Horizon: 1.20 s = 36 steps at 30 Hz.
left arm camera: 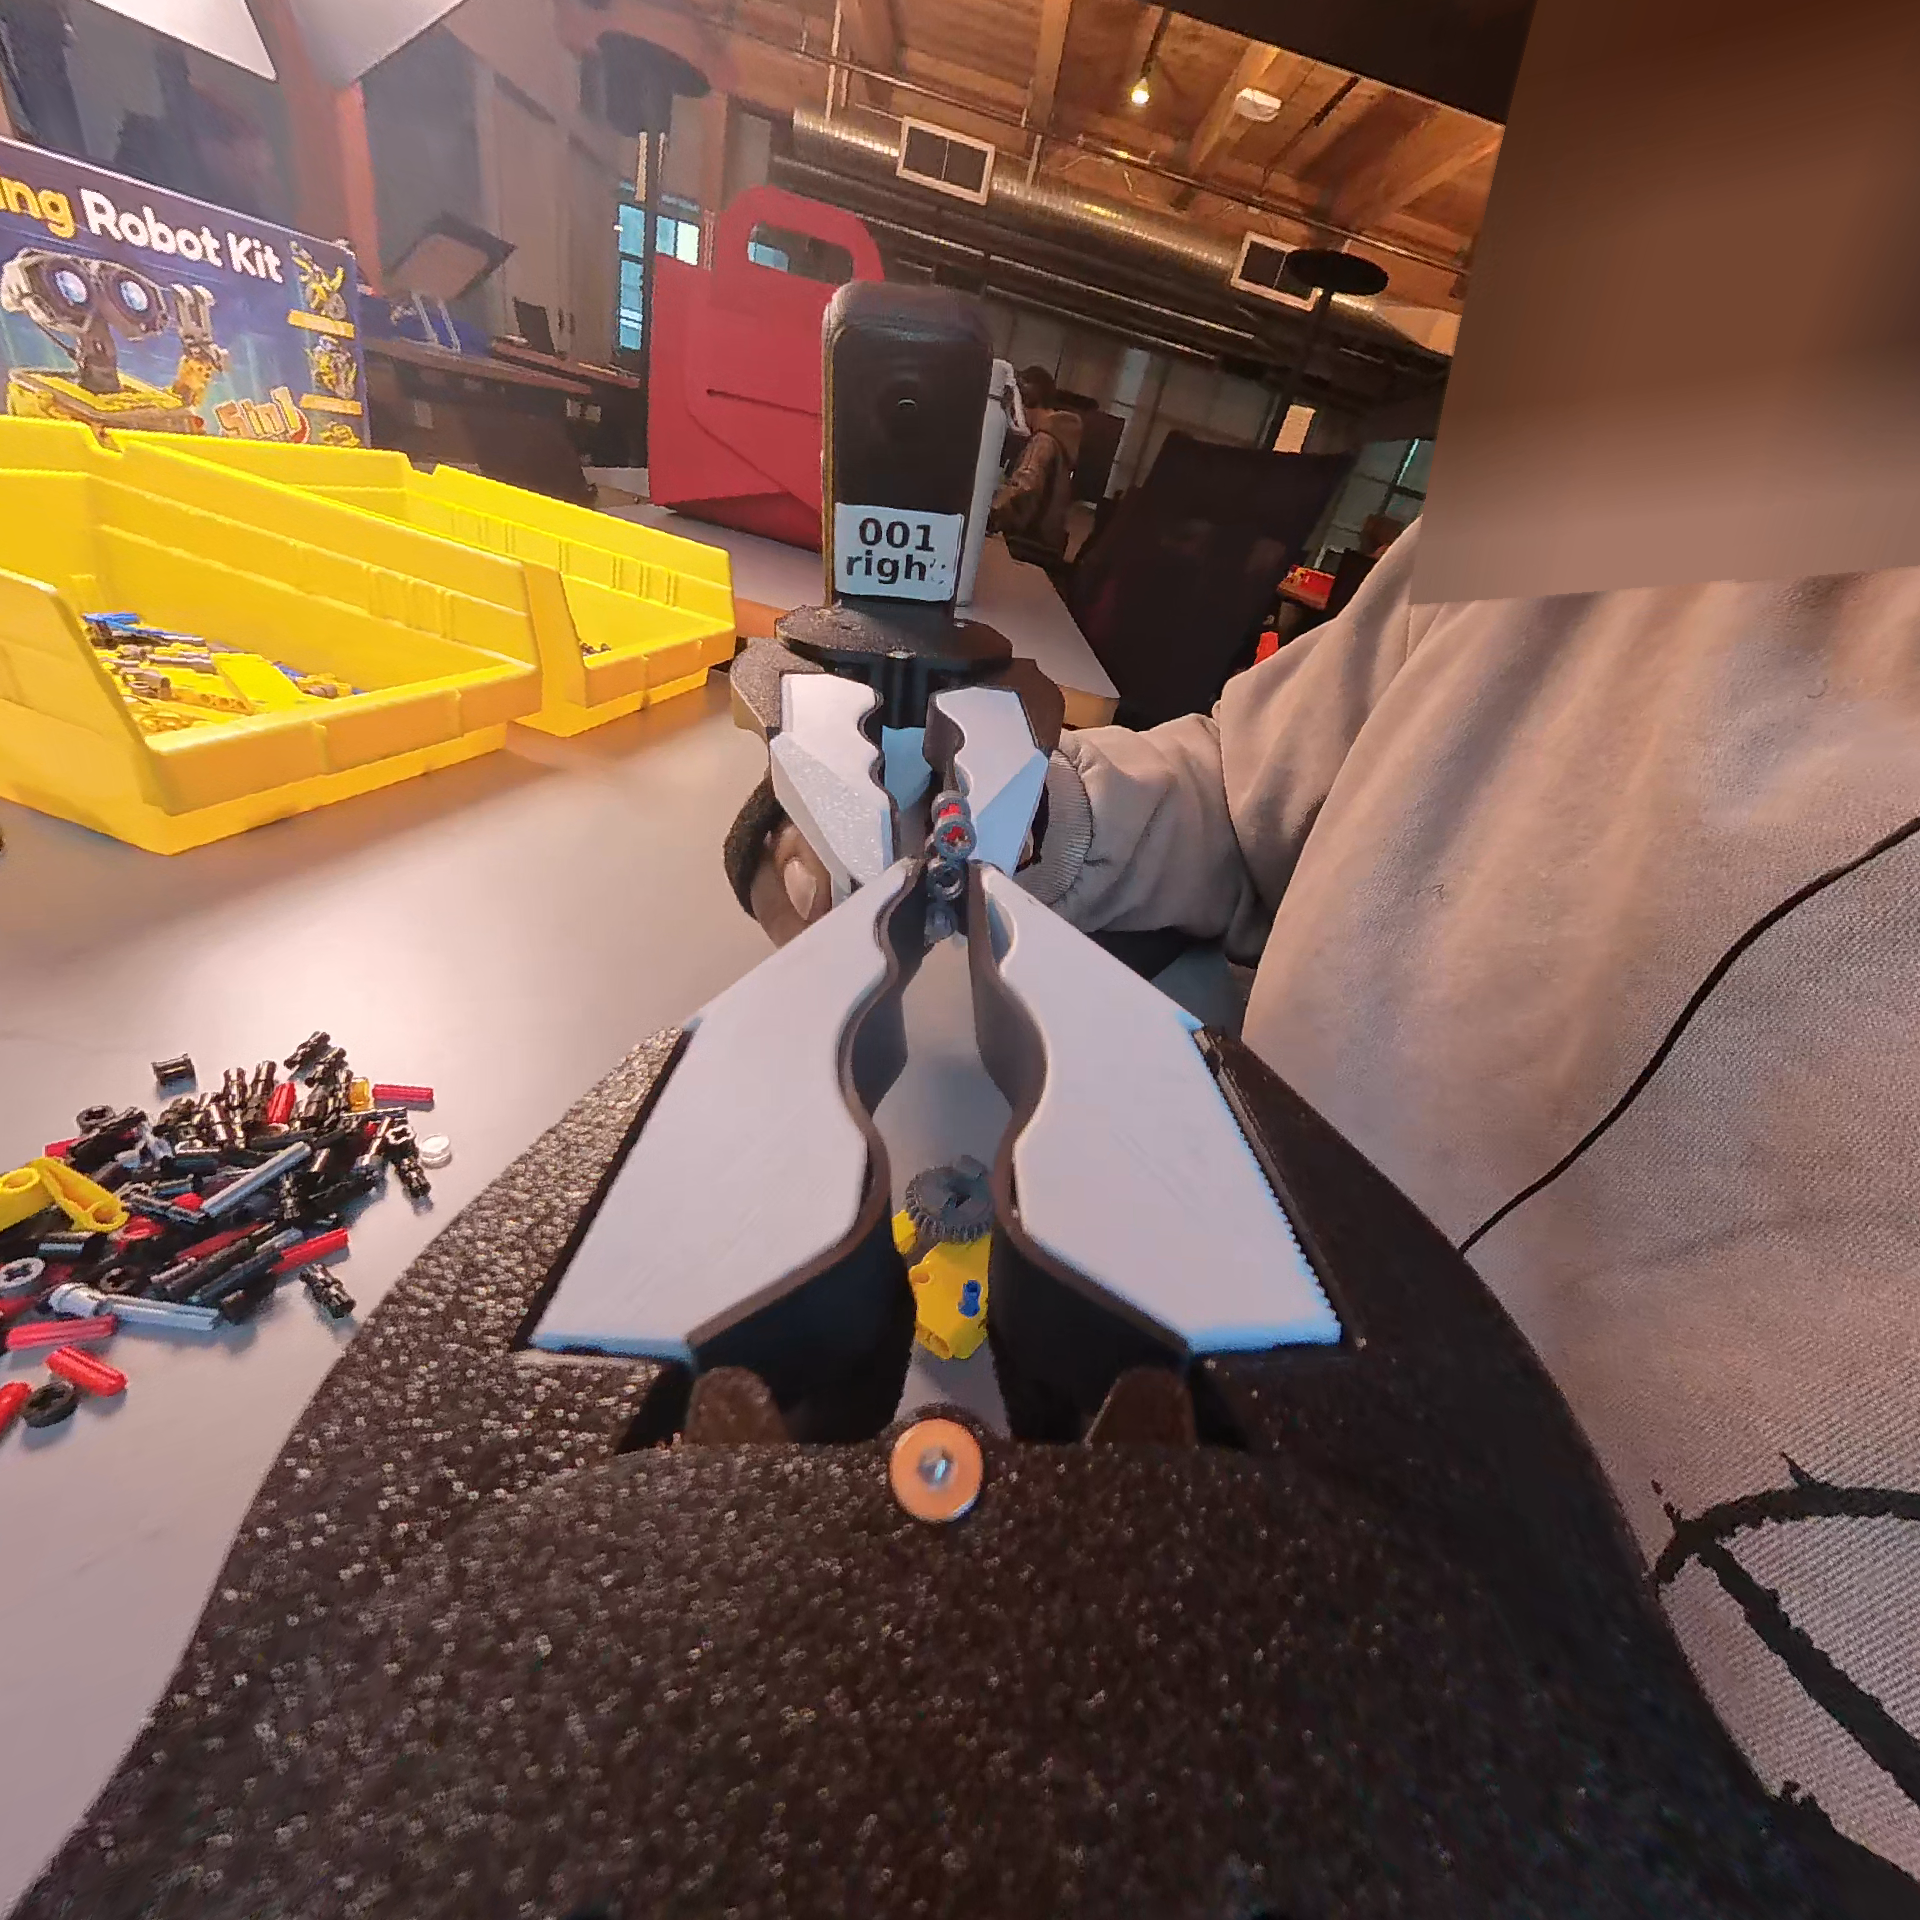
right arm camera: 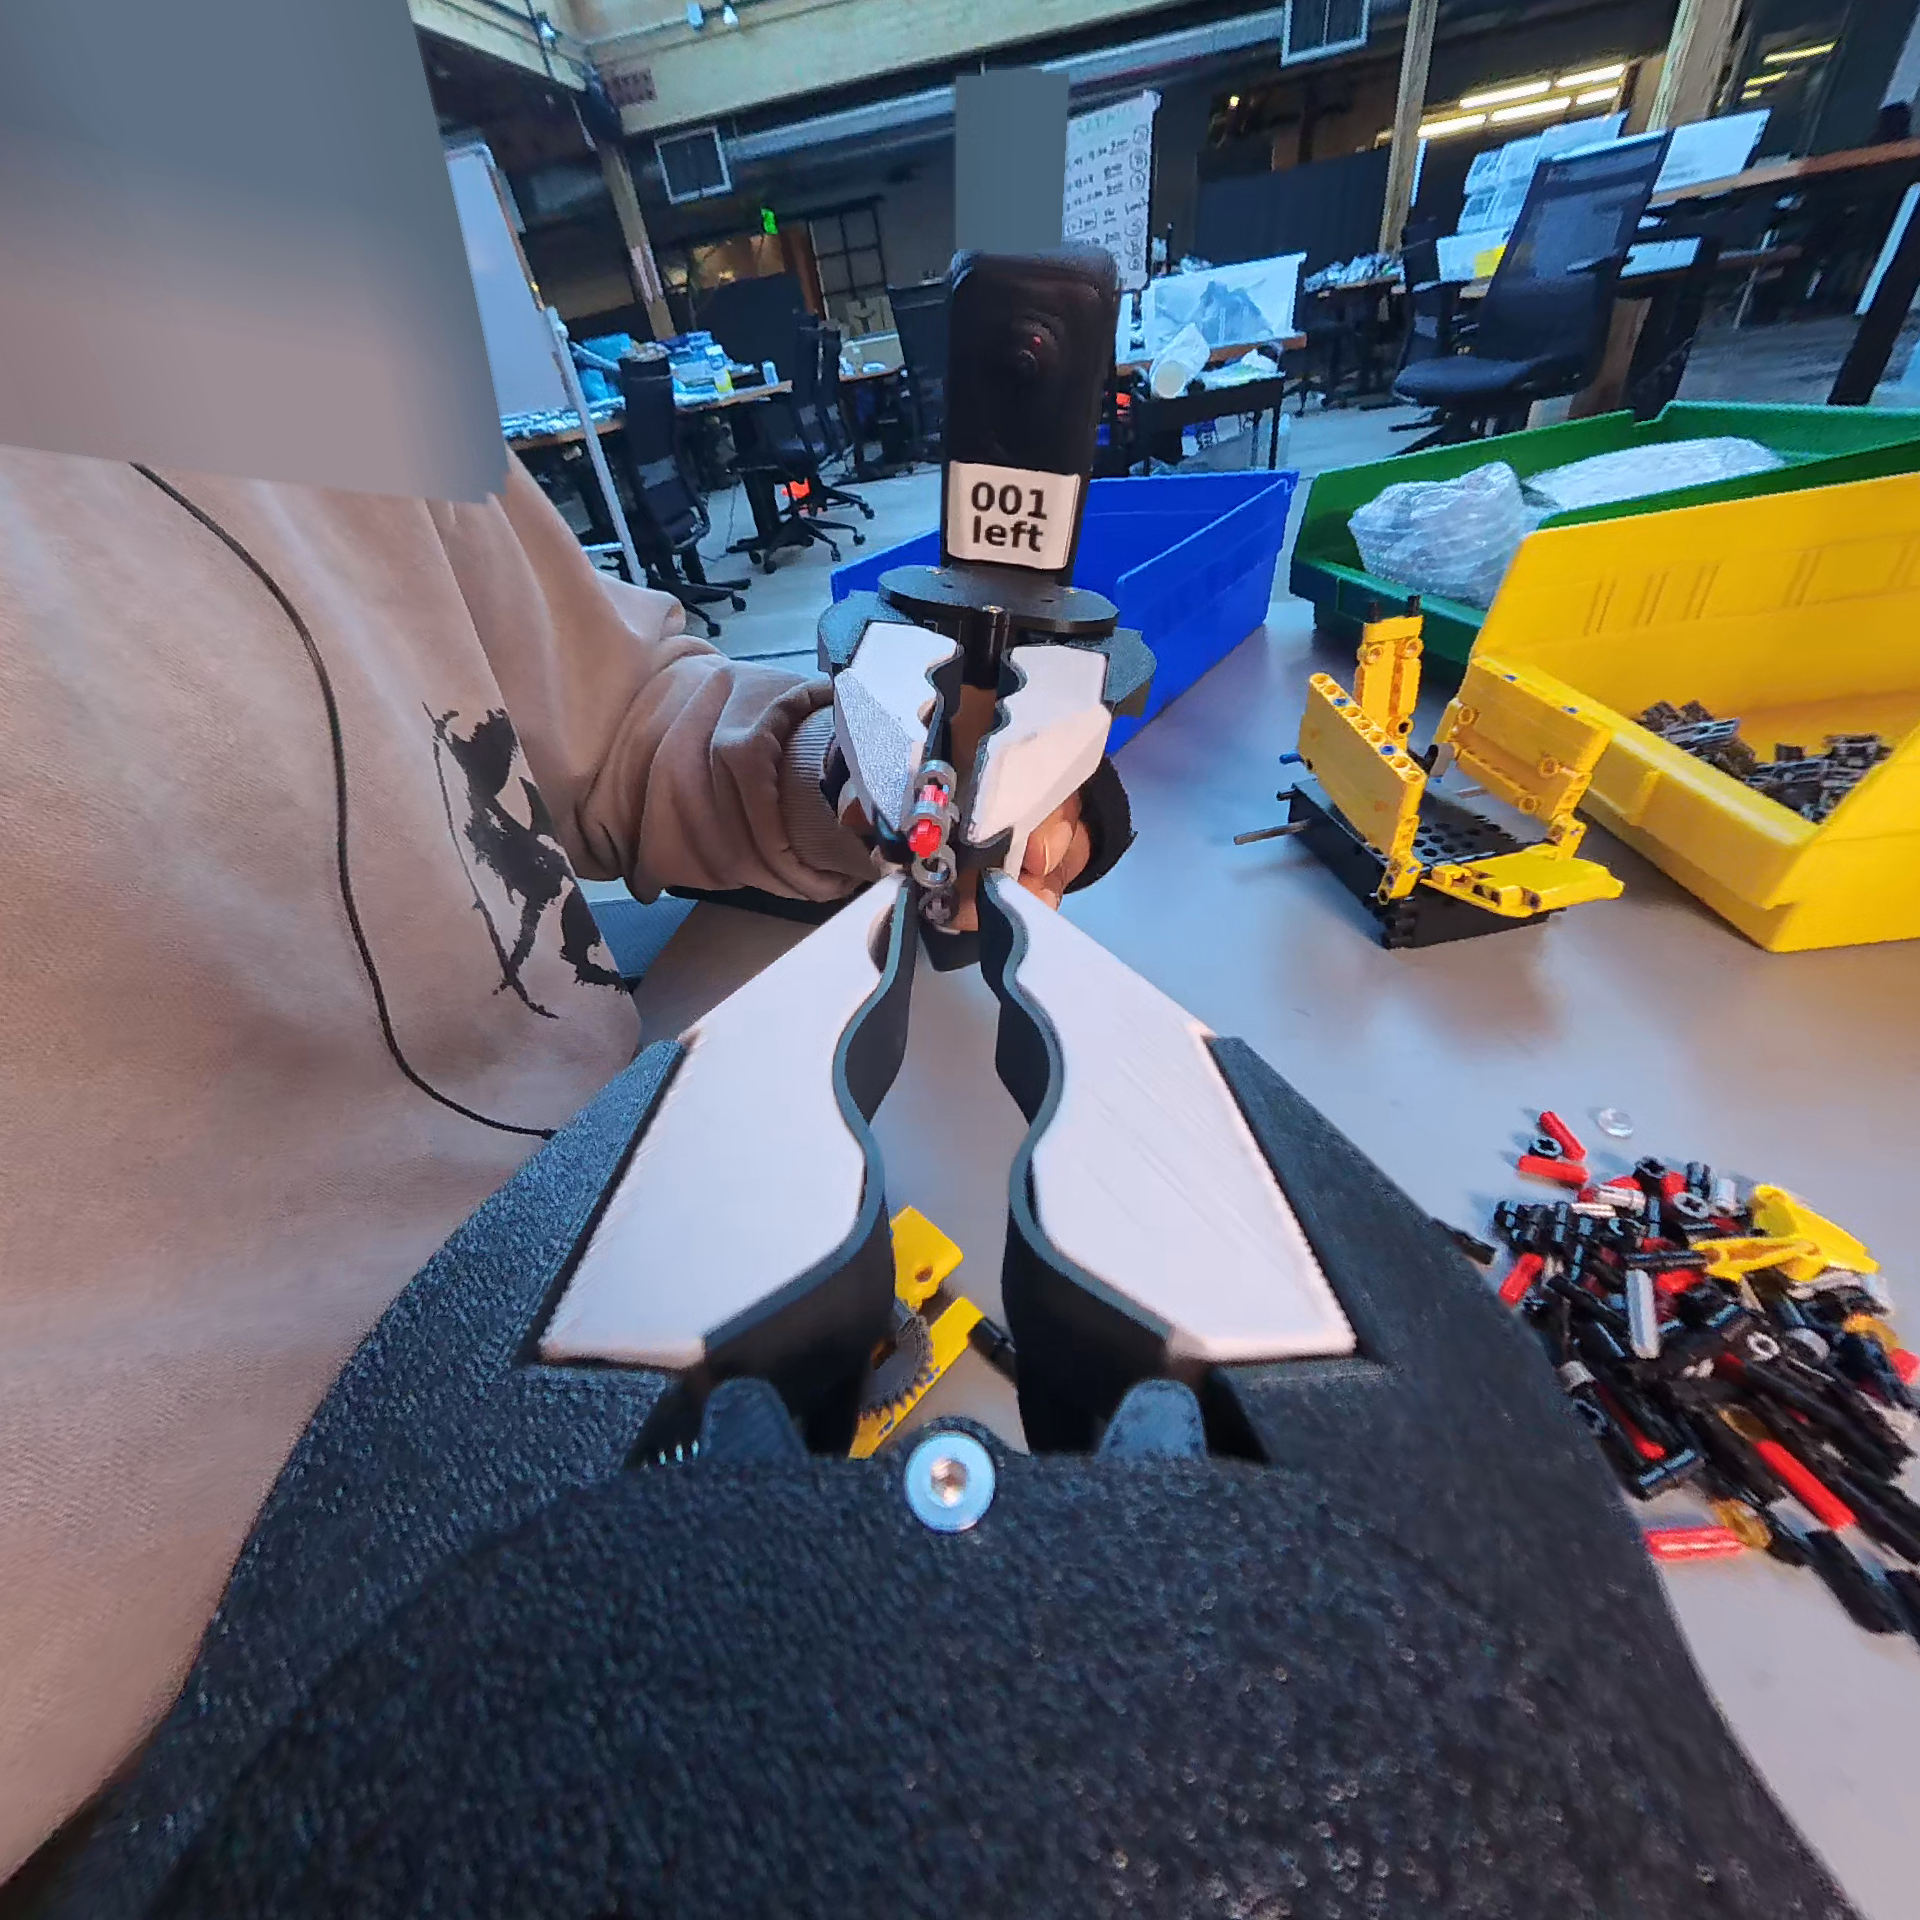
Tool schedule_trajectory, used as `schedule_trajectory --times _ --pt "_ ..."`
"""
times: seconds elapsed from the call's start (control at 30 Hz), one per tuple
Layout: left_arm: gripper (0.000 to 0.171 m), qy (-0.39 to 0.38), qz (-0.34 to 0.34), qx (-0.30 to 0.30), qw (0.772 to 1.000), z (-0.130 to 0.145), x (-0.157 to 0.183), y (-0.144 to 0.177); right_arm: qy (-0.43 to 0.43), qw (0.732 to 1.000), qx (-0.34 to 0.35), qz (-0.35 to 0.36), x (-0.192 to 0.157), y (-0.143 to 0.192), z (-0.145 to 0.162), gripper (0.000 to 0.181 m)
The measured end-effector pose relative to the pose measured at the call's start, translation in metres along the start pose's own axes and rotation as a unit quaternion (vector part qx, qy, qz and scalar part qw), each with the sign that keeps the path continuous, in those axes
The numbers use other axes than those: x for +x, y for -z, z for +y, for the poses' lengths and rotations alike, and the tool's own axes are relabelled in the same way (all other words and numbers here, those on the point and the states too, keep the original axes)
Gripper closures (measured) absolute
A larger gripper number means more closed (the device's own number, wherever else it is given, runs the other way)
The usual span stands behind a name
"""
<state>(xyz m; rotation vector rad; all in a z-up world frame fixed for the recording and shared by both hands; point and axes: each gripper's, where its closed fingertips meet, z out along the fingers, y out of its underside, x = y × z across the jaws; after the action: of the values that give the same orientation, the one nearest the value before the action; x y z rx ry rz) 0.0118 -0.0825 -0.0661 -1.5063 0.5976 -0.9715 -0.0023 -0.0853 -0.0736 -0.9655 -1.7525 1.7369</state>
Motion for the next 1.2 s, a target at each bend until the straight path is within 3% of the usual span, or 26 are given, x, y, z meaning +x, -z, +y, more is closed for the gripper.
schedule_trajectory --times 0.23,0.53,0.63,0.73,0.87,1.03,1.2 --pt "0.166 -0.024 -0.021 -0.034 0.999 0.008 -0.005 0.001 0.057 0.997 -0.032 0.038 0.005 0.0 0.006 0.175" --pt "0.166 -0.049 -0.047 -0.123 0.99 0.026 -0.013 0.005 0.054 0.996 -0.07 0.016 0.008 0.004 0.02 0.175" --pt "0.166 -0.038 -0.103 -0.111 0.988 0.019 -0.037 0.038 0.035 0.998 -0.026 0.053 0.025 0.035 0.0 0.176" --pt "0.166 -0.051 -0.091 -0.129 0.986 0.027 -0.035 0.028 0.065 0.994 -0.046 0.08 0.033 0.041 -0.001 0.175" --pt "0.166 -0.053 -0.121 -0.193 0.972 0.06 -0.051 0.022 0.031 0.992 -0.076 0.098 0.048 0.038 0.019 0.175" --pt "0.165 -0.05 -0.127 -0.194 0.971 0.065 -0.054 0.02 0.032 0.985 -0.132 0.107 0.054 0.042 0.044 0.175" --pt "0.165 -0.07 -0.158 -0.282 0.944 0.096 -0.064 0.026 0.033 0.974 -0.191 0.114 0.059 0.039 0.071 0.175"
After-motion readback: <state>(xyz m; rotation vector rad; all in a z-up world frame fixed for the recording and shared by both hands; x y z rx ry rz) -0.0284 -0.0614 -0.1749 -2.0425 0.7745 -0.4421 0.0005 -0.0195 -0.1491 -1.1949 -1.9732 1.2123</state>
